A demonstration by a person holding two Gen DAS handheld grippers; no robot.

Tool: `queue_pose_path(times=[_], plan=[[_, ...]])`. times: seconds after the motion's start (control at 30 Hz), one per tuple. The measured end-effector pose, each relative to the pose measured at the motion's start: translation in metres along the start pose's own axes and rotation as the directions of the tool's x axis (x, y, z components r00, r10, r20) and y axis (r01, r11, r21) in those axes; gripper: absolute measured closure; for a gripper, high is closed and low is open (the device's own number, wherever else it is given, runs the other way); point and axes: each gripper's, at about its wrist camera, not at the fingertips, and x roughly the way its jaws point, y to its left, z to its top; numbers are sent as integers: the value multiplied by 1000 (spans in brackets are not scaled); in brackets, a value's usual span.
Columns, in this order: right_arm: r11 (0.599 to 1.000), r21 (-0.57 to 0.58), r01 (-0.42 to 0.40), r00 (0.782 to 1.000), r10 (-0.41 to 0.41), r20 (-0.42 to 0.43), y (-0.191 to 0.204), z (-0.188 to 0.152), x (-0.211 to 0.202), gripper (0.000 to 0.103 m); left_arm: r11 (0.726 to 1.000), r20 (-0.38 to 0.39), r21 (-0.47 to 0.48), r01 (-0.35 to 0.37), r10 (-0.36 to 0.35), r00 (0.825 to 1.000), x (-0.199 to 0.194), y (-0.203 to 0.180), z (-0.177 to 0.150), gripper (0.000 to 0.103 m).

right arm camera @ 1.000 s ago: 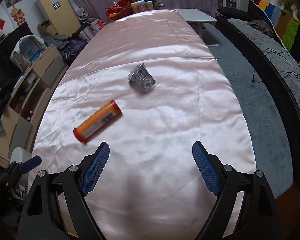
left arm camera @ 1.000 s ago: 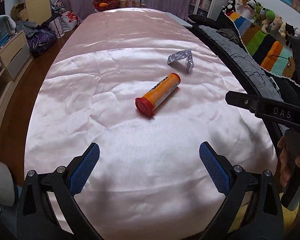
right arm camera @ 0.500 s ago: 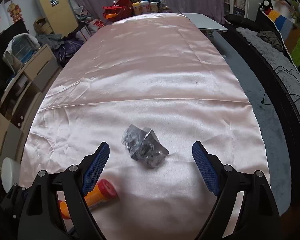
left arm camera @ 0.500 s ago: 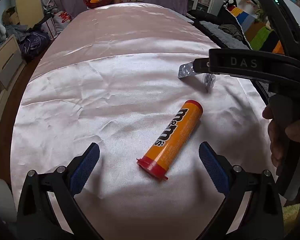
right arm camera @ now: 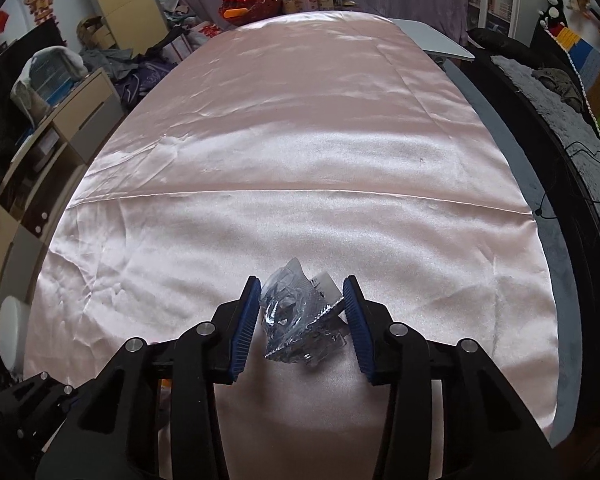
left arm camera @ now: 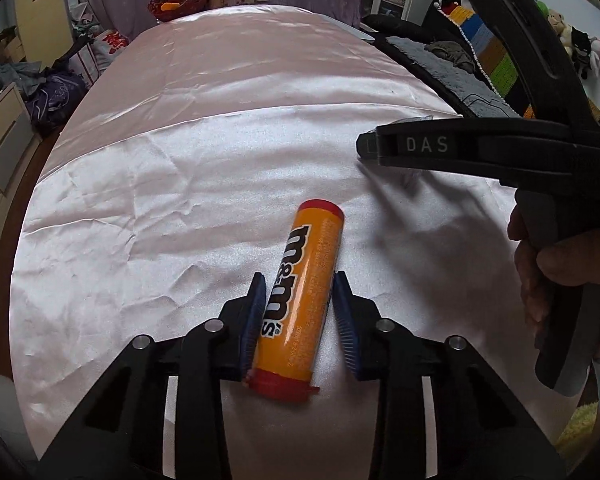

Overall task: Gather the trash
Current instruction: 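Grasp the blister pack with the right tool while the left grasps the M&M's tube, then carry the blister pack and M&M's tube to the bin and release both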

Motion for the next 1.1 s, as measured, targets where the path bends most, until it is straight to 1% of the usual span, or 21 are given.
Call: queue_pose_path(times=[0.07, 0.17, 0.23, 0.37, 0.53, 0.7, 0.8, 0.97, 1.1], plan=[[1000, -1, -3, 1000, 3, 6, -3, -4, -7, 62, 1000, -2, -5, 8, -8, 1000, -3, 1, -3, 76], [1000, 8, -8, 1000, 7, 22, -8, -11, -23, 63, 999, -8, -32, 30, -31, 999, -10, 3, -10, 77], [1000, 13, -20, 999, 20, 37, -9, -16, -38, 63, 999, -6, -39, 32, -32, 999, -18, 3, -15, 77], [999, 6, -45, 996, 45, 73, -6, -33, -74, 63, 998, 23, -48, 32, -31, 999, -47, 0, -28, 77], [998, -11, -70, 992, 70, 105, 1, -63, -121, 63, 998, 56, -51, 37, -34, 998, -91, -6, -50, 77], [997, -21, -74, 990, 76, 123, 4, -99, -162, 63, 997, 80, -59, 40, -35, 996, -133, -15, -83, 77], [997, -28, -77, 989, 80, 121, 5, -126, -182, 62, 995, 87, -90, 40, -32, 996, -152, -18, -108, 77], [997, -39, -64, 992, 68, 102, 8, -173, -202, 62, 992, 71, -117, 44, -36, 997, -168, -26, -155, 77], [996, -35, -81, 994, 84, 76, 9, -211, -211, 62, 991, 57, -124, 44, -37, 998, -176, -35, -191, 77]])
